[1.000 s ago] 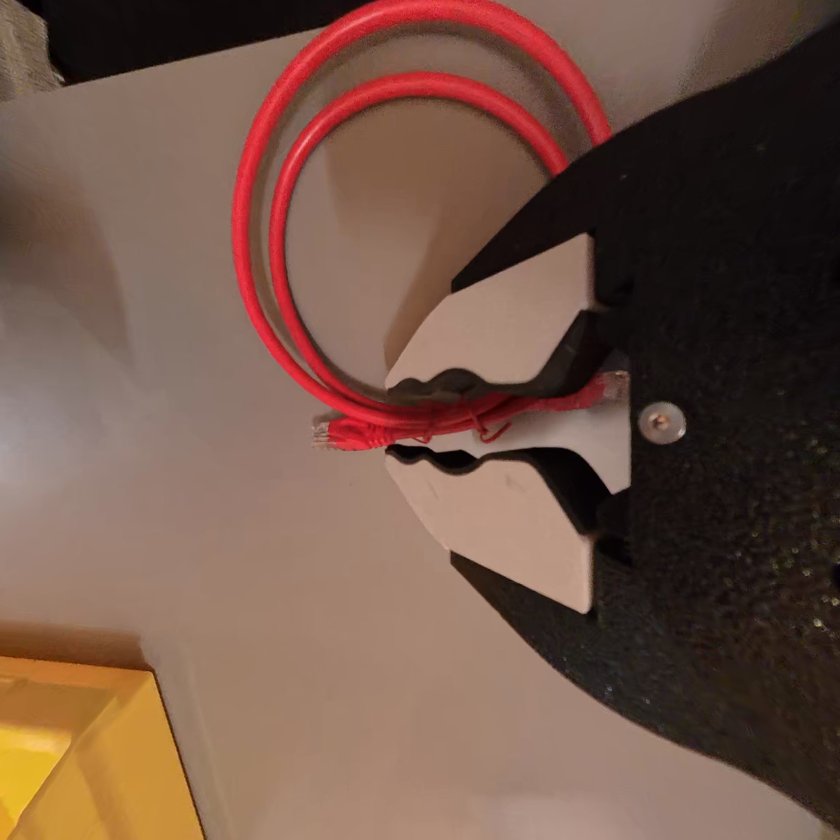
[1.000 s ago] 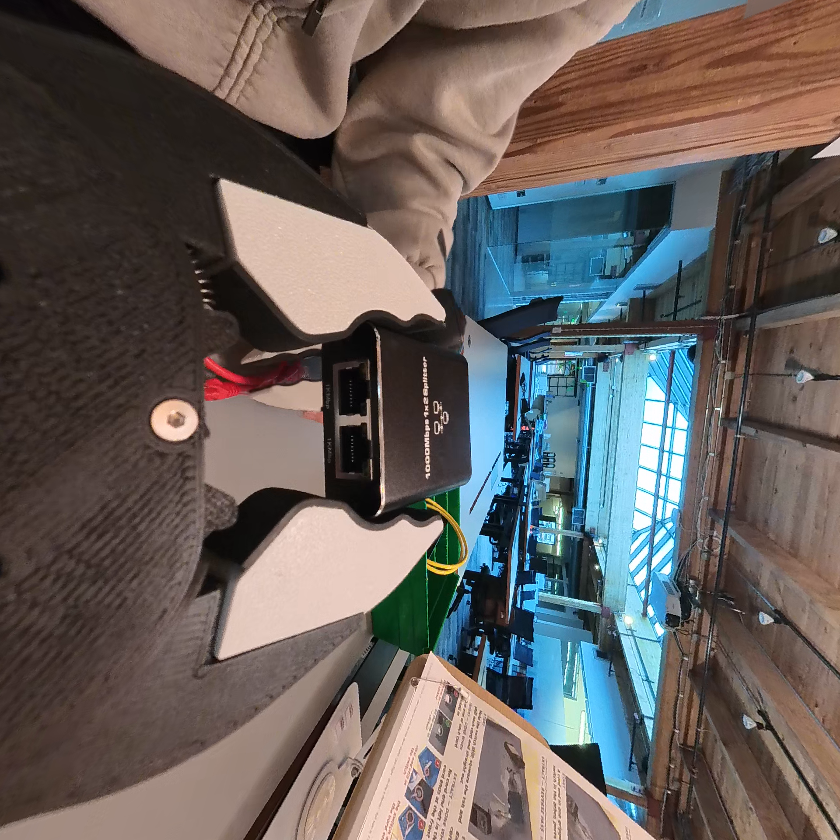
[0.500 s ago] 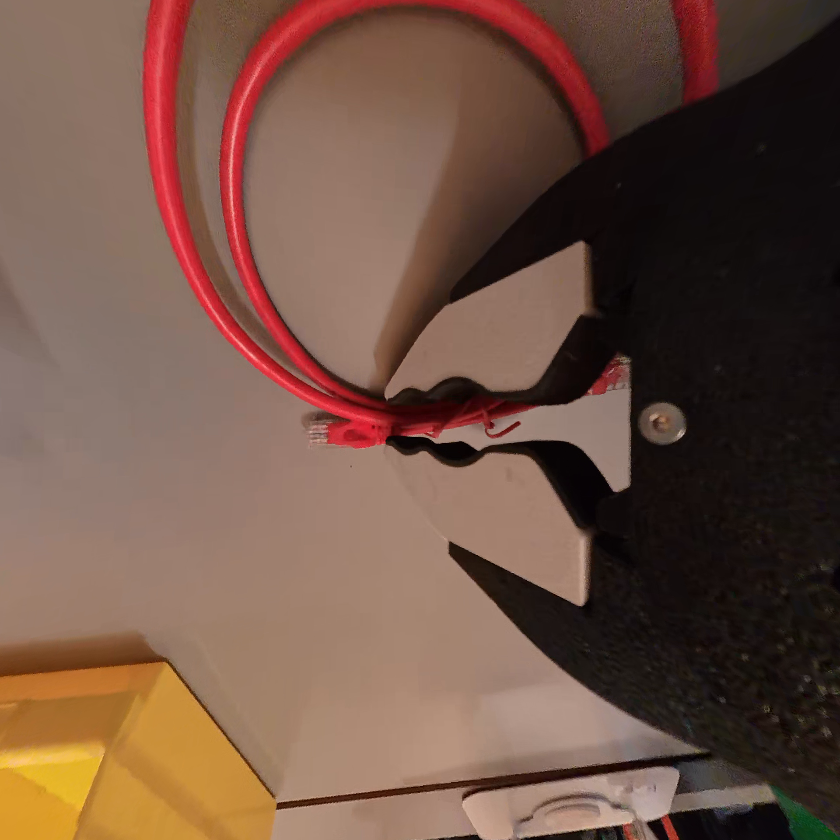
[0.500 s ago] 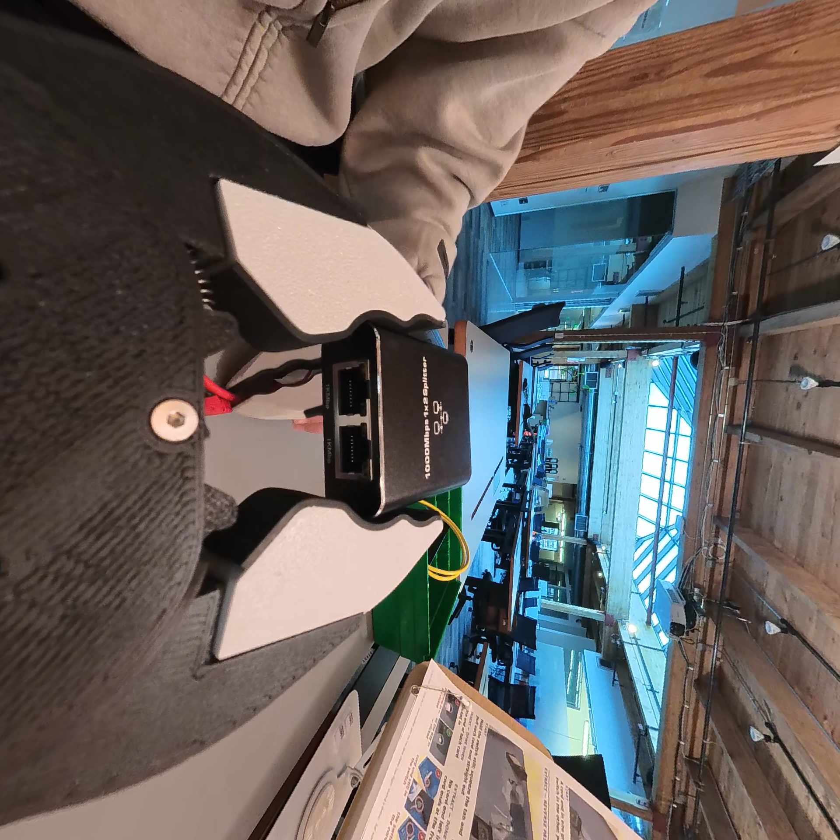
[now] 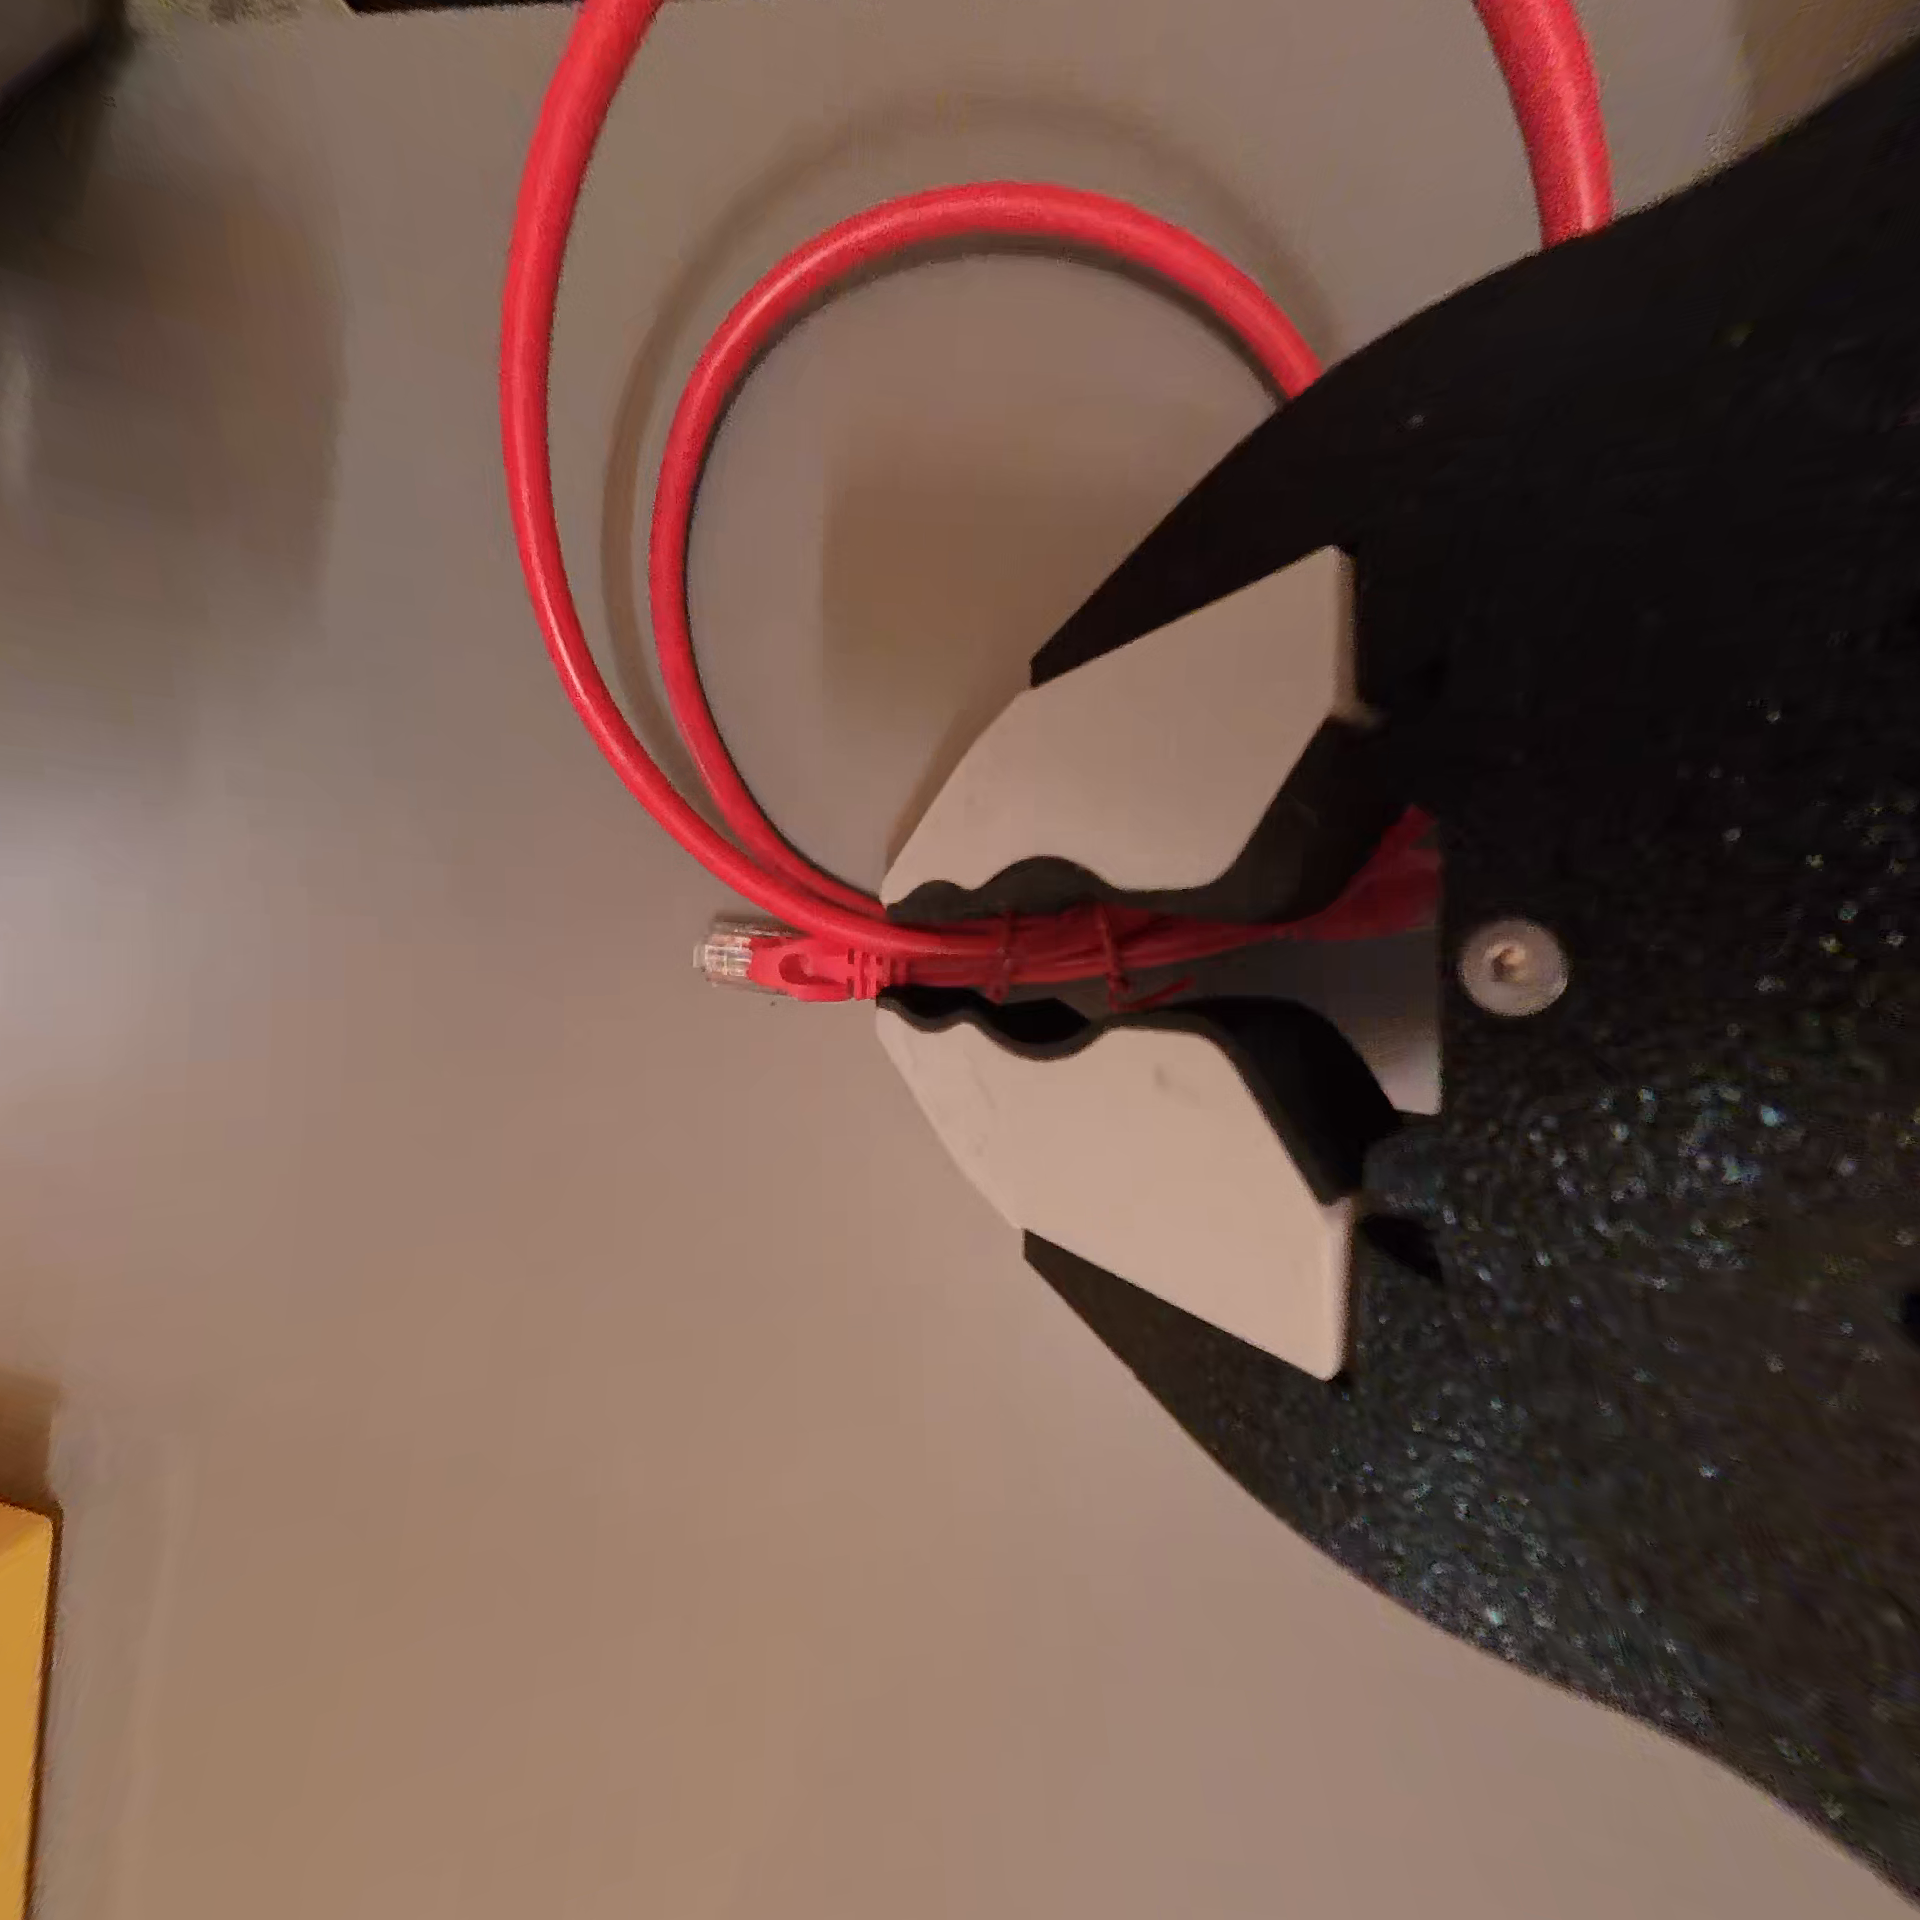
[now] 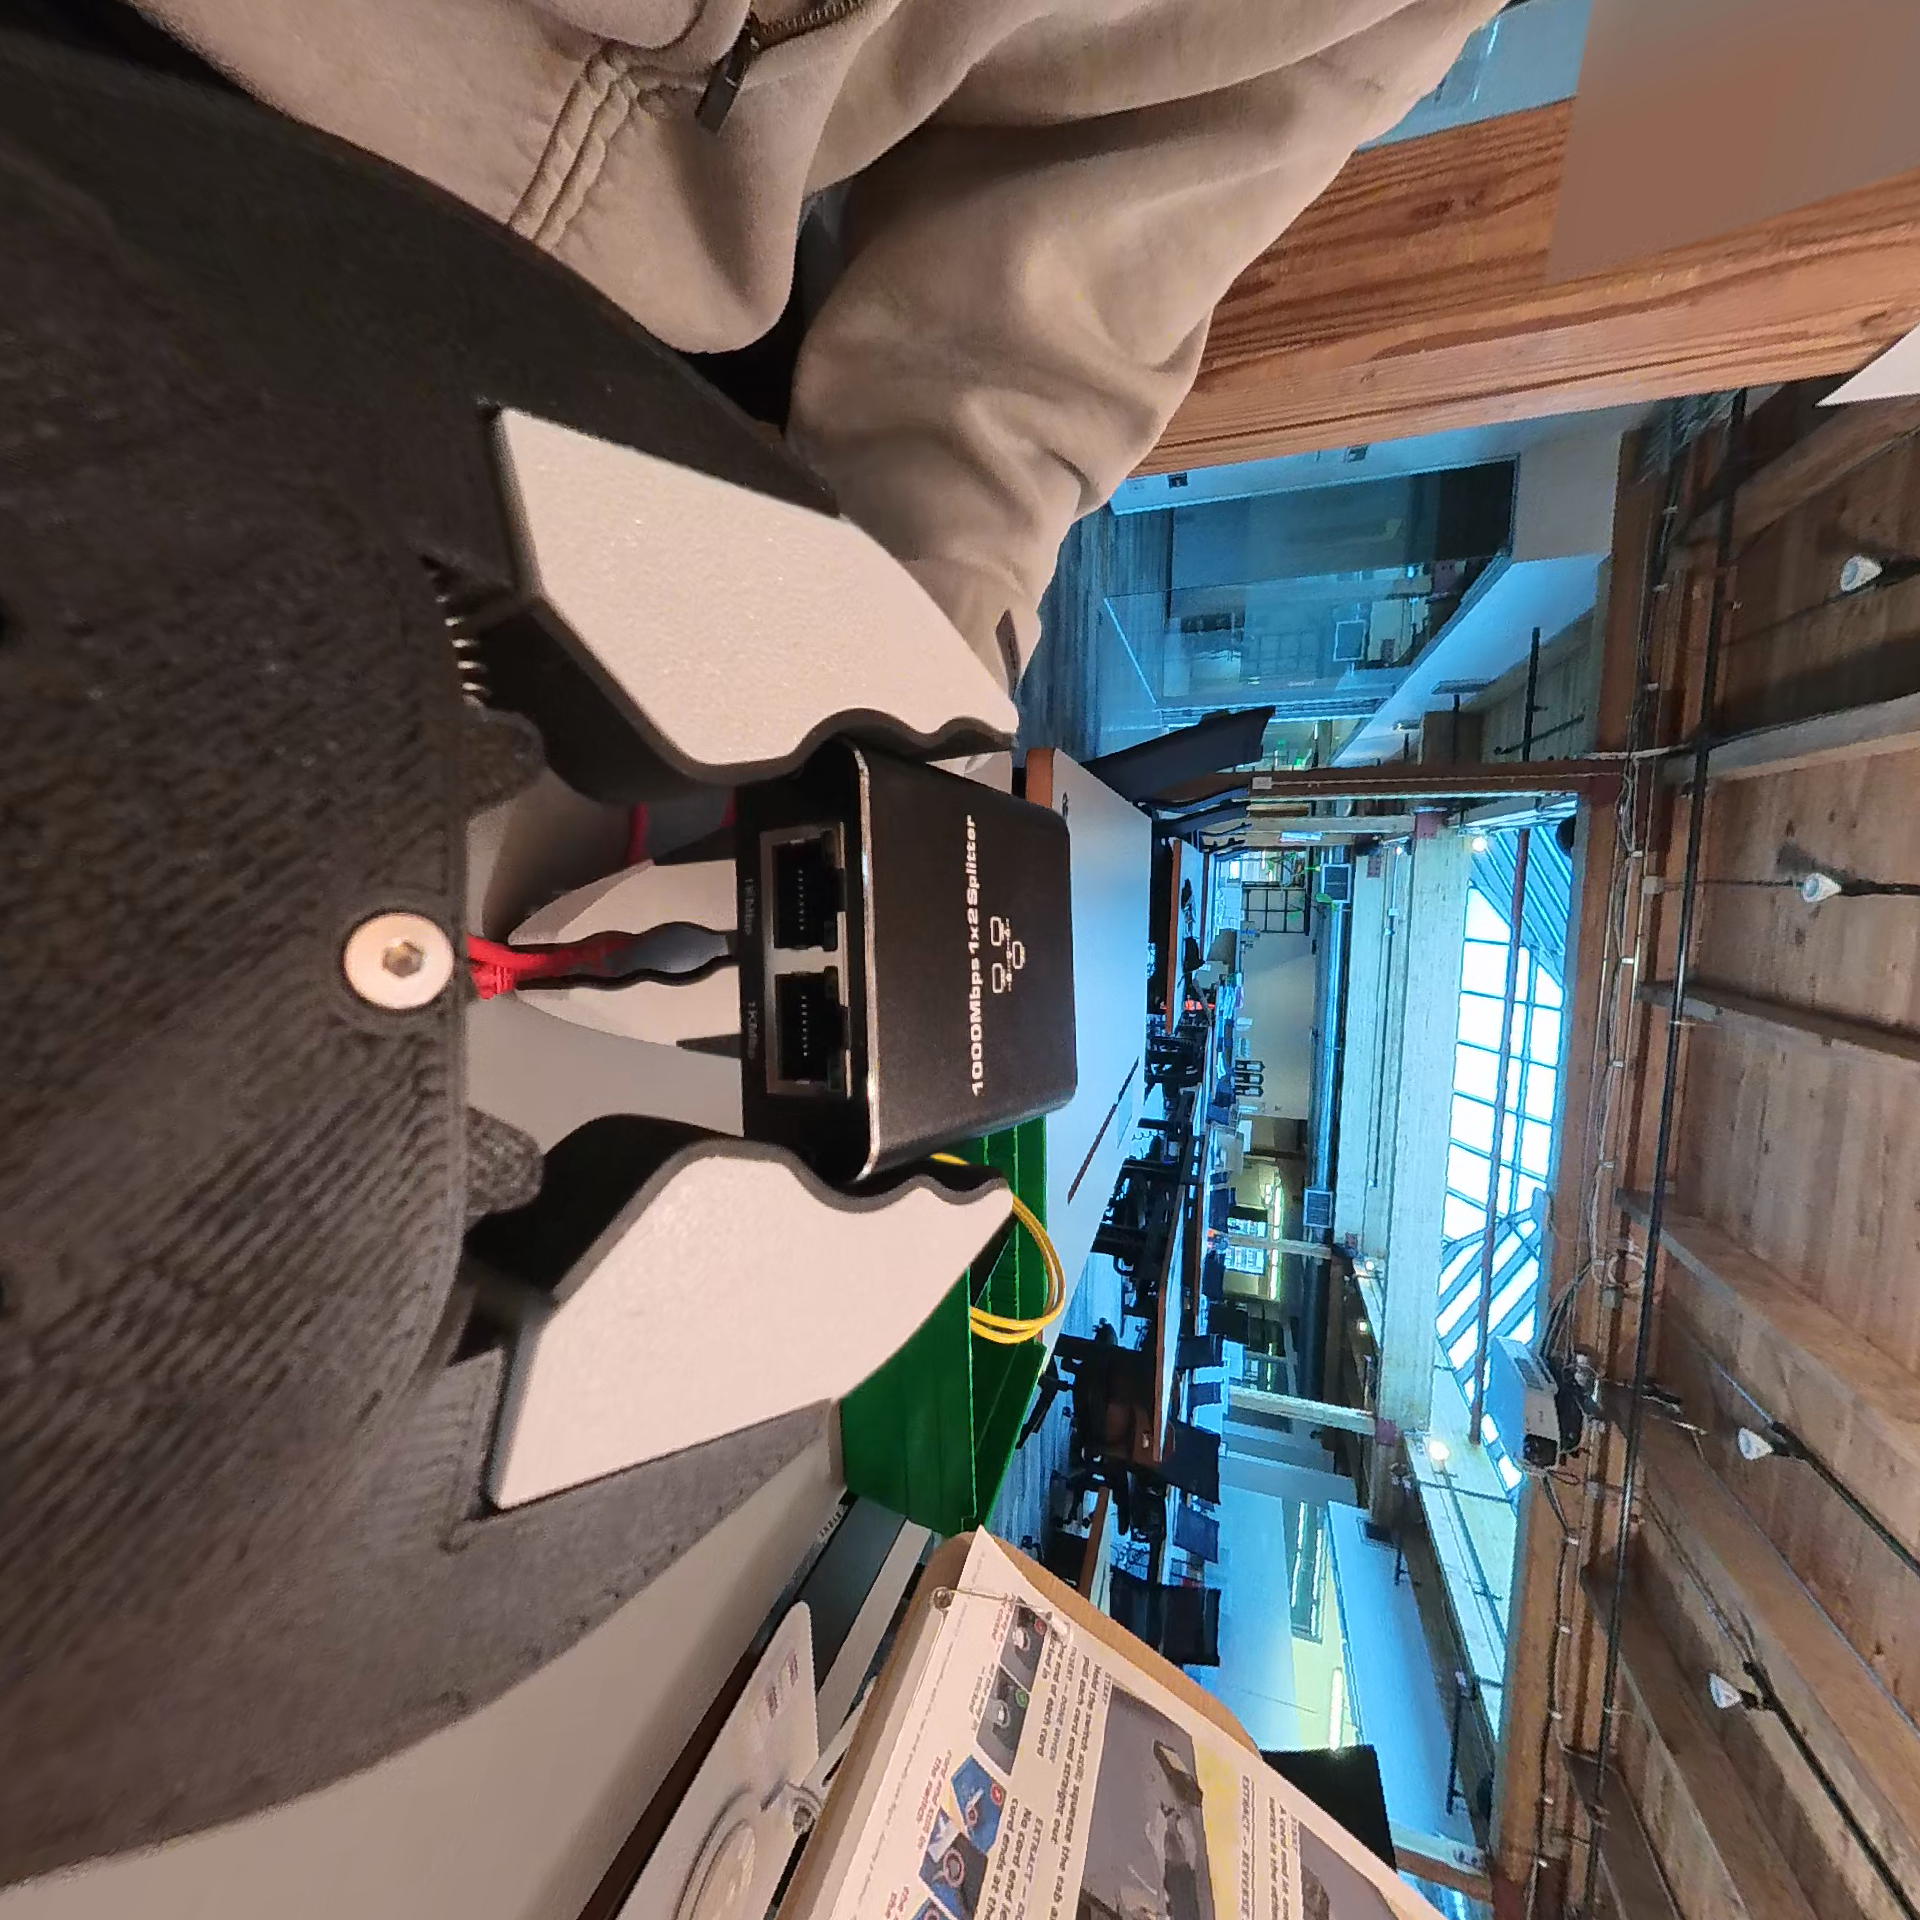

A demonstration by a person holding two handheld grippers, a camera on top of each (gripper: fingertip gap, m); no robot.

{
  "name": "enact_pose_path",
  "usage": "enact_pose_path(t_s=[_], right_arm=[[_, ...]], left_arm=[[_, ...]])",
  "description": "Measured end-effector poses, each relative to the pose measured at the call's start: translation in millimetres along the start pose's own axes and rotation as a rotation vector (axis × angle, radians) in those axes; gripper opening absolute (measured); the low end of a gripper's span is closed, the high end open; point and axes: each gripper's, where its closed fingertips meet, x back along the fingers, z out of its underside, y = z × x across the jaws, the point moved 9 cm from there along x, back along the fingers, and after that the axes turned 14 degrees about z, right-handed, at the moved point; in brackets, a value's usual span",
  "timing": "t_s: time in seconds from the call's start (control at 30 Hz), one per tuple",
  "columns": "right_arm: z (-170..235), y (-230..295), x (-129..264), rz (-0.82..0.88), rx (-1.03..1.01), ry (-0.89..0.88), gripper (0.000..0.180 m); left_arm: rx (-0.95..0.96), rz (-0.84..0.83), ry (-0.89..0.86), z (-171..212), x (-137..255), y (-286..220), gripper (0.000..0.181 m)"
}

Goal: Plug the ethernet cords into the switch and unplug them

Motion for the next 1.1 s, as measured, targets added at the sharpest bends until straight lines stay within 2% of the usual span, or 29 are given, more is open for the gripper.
enact_pose_path(t_s=[0.17, 0.33, 0.57, 0.67, 0.83, 1.1], right_arm=[[1, 0, -1, -0.002, -0.002, 0.002, 0.075], [2, 0, -2, -0.004, -0.003, 0.009, 0.075], [1, 1, -2, -0.007, -0.002, 0.013, 0.075], [0, 1, 0, -0.003, 0.001, 0.011, 0.076], [-2, -1, 4, -0.003, -0.004, 0.004, 0.075], [0, -2, 4, -0.006, -0.009, 0.009, 0.075]], left_arm=[[0.102, 0.073, -0.102, 7, 2, 6, 0.005], [0.055, -0.011, -0.042, 3, 1, -2, 0.005], [0.069, -0.024, -0.097, 6, 2, -2, 0.005], [0.053, -0.067, -0.084, 6, 3, -1, 0.017], [-0.015, -0.083, -0.02, 2, 1, -7, 0.01], [0.055, 0.038, -0.052, 6, 2, 1, 0.015]])
